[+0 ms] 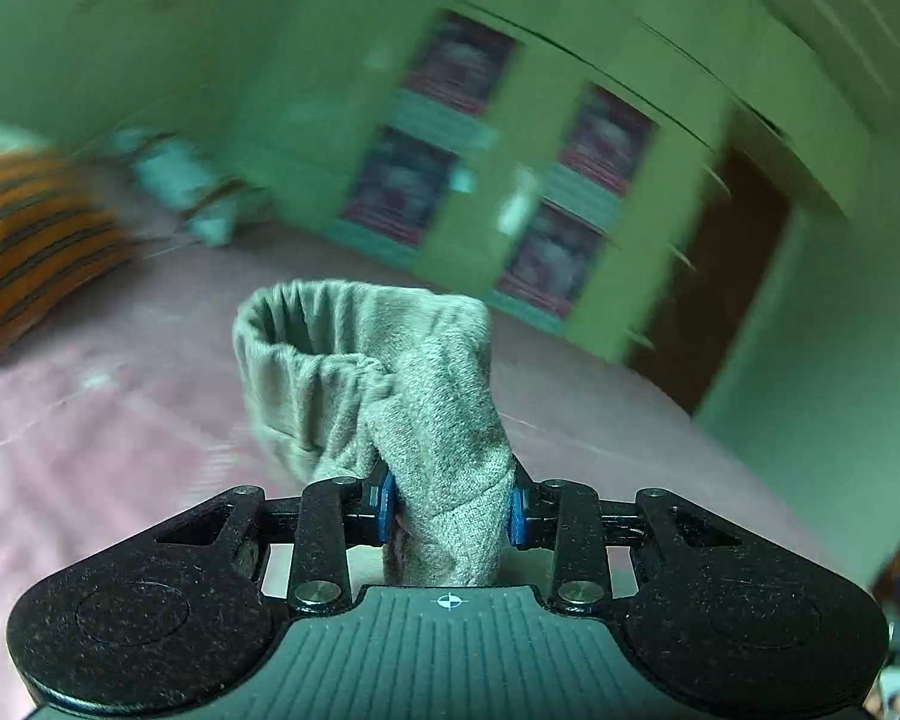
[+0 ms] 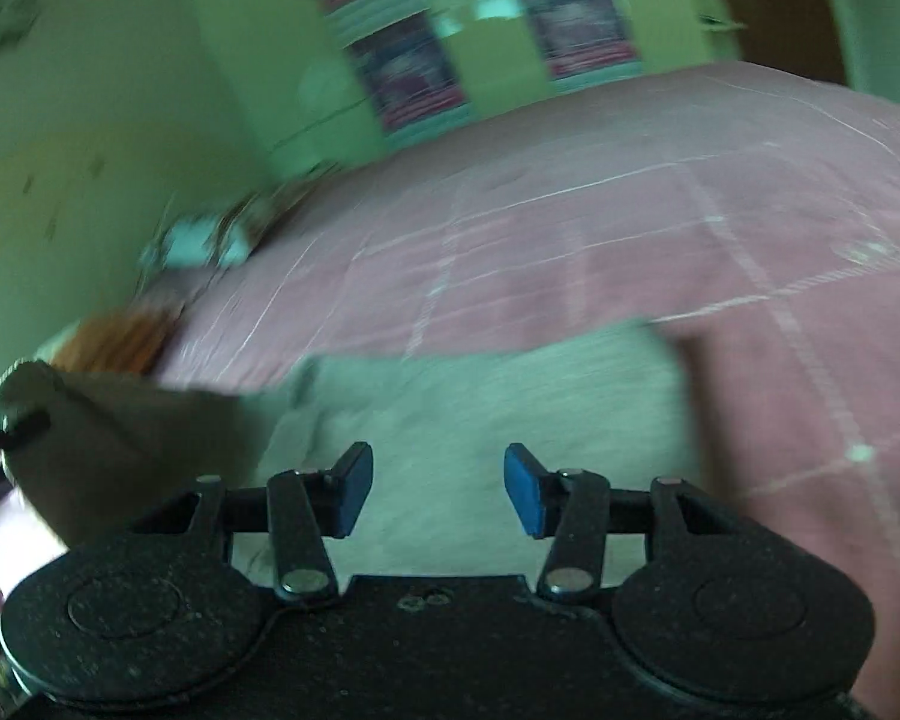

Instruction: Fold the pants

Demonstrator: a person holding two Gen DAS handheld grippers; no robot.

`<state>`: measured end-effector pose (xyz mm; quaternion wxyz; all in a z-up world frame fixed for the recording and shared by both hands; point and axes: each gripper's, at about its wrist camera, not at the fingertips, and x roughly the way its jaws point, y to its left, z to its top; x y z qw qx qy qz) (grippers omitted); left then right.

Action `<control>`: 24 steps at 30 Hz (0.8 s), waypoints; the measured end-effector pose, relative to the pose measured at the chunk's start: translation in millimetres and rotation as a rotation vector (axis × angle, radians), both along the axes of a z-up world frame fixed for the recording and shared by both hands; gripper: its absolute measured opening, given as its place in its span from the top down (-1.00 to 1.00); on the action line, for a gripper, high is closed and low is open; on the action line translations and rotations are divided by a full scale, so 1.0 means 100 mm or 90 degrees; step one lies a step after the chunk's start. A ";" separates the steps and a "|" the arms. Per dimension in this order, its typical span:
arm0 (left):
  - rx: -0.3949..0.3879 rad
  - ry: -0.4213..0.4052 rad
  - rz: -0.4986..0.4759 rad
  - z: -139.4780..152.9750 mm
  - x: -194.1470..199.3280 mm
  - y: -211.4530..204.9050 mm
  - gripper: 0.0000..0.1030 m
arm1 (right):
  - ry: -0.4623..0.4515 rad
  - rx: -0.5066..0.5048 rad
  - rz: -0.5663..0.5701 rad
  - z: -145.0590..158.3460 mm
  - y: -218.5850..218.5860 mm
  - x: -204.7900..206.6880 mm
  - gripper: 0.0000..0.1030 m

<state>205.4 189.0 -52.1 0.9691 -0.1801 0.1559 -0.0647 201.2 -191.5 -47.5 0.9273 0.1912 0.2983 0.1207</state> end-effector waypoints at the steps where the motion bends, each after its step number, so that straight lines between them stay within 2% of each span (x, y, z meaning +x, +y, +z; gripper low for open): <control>1: 0.015 -0.004 -0.019 0.05 0.07 -0.22 0.33 | -0.002 0.010 -0.010 0.00 -0.11 -0.04 0.21; 4: 0.038 -0.008 -0.092 0.16 0.25 -0.85 0.33 | -0.004 0.044 -0.034 0.00 -0.47 -0.14 0.21; 7: 0.052 0.010 -0.179 0.14 0.42 -1.53 0.33 | -0.011 0.066 -0.064 -0.02 -0.83 -0.24 0.21; 9: 0.069 0.058 -0.256 -0.06 0.52 -2.06 0.09 | -0.004 0.077 -0.090 -0.08 -1.06 -0.31 0.21; 10: 0.064 0.084 -0.318 -0.21 0.56 -2.31 -0.19 | 0.002 0.085 -0.101 -0.13 -1.15 -0.33 0.20; 11: 0.066 0.107 -0.356 -0.32 0.56 -2.48 -0.22 | 0.012 0.095 -0.115 -0.18 -1.26 -0.35 0.18; 12: 0.082 0.117 -0.356 -0.37 0.52 -2.59 -0.22 | 0.021 0.103 -0.126 -0.21 -1.35 -0.37 0.17; 13: 0.102 0.103 -0.326 -0.36 0.43 -2.62 -0.24 | 0.023 0.108 -0.132 -0.23 -1.41 -0.38 0.17; 16: 0.086 0.089 -0.287 -0.20 0.22 -2.30 -0.24 | 0.015 0.131 -0.128 -0.27 -1.51 -0.45 0.16; 19: 0.111 0.079 -0.218 -0.08 -0.08 -1.70 -0.25 | 0.020 0.178 -0.082 -0.32 -1.39 -0.37 0.16; 22: 0.140 0.111 -0.133 -0.12 -0.41 -1.02 -0.25 | 0.040 0.234 -0.011 -0.40 -1.09 -0.23 0.16; 24: 0.153 0.149 -0.084 -0.20 -0.59 -0.64 -0.25 | 0.060 0.262 0.008 -0.45 -0.93 -0.17 0.16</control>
